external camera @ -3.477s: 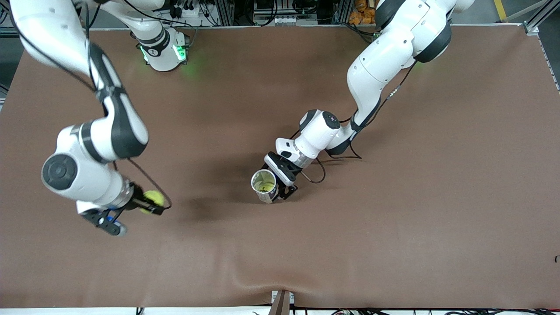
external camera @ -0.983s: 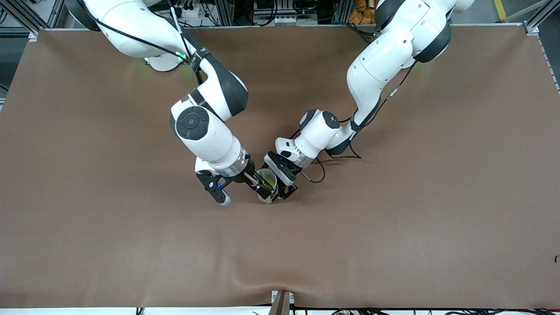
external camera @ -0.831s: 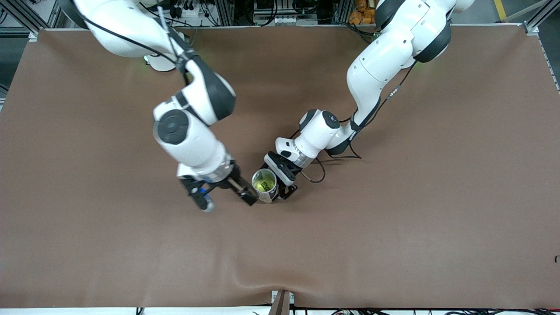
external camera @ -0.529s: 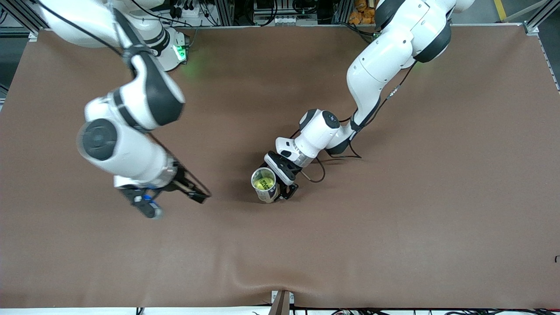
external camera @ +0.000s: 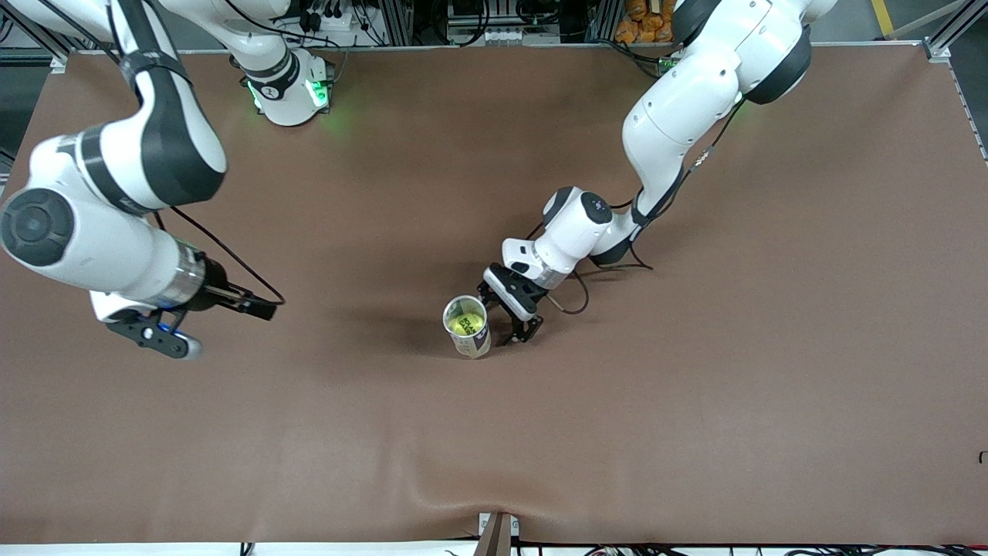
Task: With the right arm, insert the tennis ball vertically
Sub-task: 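Drop the second ball into the tube and withdraw the right gripper, then open the left gripper and release the upright tube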
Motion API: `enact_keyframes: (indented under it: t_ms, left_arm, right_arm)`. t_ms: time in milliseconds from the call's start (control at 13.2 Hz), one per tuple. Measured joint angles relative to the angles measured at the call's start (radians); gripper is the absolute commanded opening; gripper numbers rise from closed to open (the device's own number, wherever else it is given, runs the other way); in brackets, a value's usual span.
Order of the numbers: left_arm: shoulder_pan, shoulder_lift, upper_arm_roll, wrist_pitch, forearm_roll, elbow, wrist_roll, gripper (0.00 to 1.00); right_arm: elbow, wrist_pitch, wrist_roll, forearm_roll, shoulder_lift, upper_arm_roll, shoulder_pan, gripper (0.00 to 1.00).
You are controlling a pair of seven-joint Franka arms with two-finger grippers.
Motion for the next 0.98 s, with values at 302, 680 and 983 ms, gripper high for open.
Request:
enact_keyframes:
  t_ms: [302,680,983]
  left_arm:
    - [0.080,-0.085,-0.029,-0.040,0.000,-0.109,-0.022,1.00]
    - [0.219,-0.222,-0.050,-0.374,0.000,-0.109,-0.034,1.00]
    - [0.327,-0.339,-0.048,-0.723,0.000,-0.039,-0.058,1.00]
  right_arm:
    - [-0.042,-0.018,-0.080,0.000,-0.070,0.019,-0.006,1.00]
    - [-0.050,-0.044,-0.261,0.000,-0.140,0.015,-0.008,1.00]
    - [-0.050,-0.136,-0.392,0.002,-0.216,-0.105,0.011,1.00]
